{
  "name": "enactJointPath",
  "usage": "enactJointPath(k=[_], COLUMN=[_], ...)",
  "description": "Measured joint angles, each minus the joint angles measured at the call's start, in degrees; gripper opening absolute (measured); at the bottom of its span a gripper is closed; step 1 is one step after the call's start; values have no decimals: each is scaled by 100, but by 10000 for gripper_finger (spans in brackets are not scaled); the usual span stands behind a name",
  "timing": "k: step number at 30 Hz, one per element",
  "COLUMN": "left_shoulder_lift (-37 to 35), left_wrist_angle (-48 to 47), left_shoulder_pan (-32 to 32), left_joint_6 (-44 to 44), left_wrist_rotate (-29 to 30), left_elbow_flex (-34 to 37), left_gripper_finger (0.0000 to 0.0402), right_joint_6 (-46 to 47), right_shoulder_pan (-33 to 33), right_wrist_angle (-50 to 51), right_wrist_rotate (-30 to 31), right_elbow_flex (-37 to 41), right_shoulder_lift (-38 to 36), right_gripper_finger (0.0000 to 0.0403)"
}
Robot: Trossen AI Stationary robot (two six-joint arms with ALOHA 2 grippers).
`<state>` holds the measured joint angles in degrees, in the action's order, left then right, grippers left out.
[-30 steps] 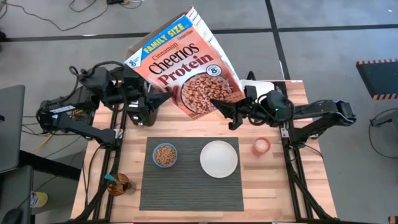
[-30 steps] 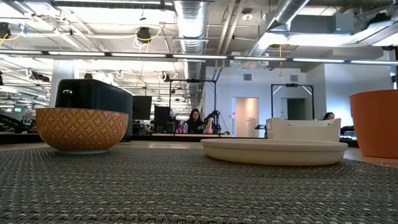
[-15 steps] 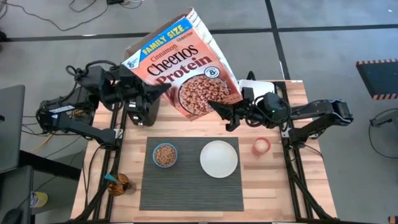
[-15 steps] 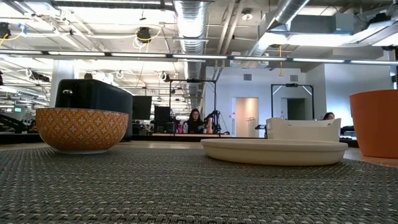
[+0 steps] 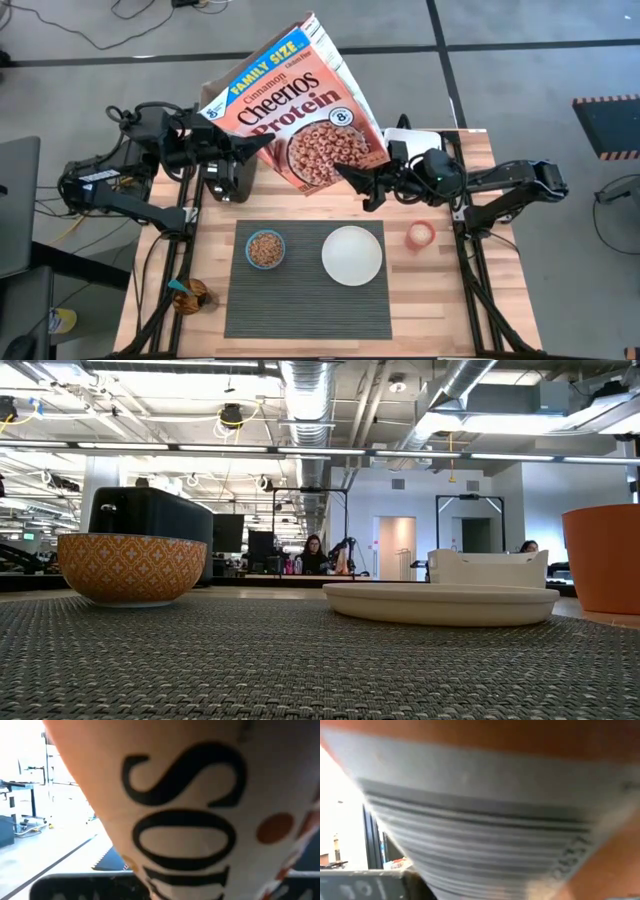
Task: Arrange a breakfast setting
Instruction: Pour the cereal into the blue bowl
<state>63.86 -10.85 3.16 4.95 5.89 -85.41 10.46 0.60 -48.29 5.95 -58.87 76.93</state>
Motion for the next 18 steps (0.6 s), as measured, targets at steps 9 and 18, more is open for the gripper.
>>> enactJointPath(k=[9,18], left_shoulder_lift=[-71,-182], left_wrist_angle=[-50,-235], left_shoulder_pan=[0,4], left_joint_6=[-120,-291], left_wrist_rotate=[-13,37], left_elbow_flex=[0,2], left_gripper_finger=[20,20], right_joint_6=[-133,-153], right_shoulder_pan=[0,0], right_wrist_angle=[909,3514], right_wrist_rotate=[-2,10], right_elbow_flex=[2,7], right_shoulder_lift=[-441,-1933], right_gripper_finger=[271,272])
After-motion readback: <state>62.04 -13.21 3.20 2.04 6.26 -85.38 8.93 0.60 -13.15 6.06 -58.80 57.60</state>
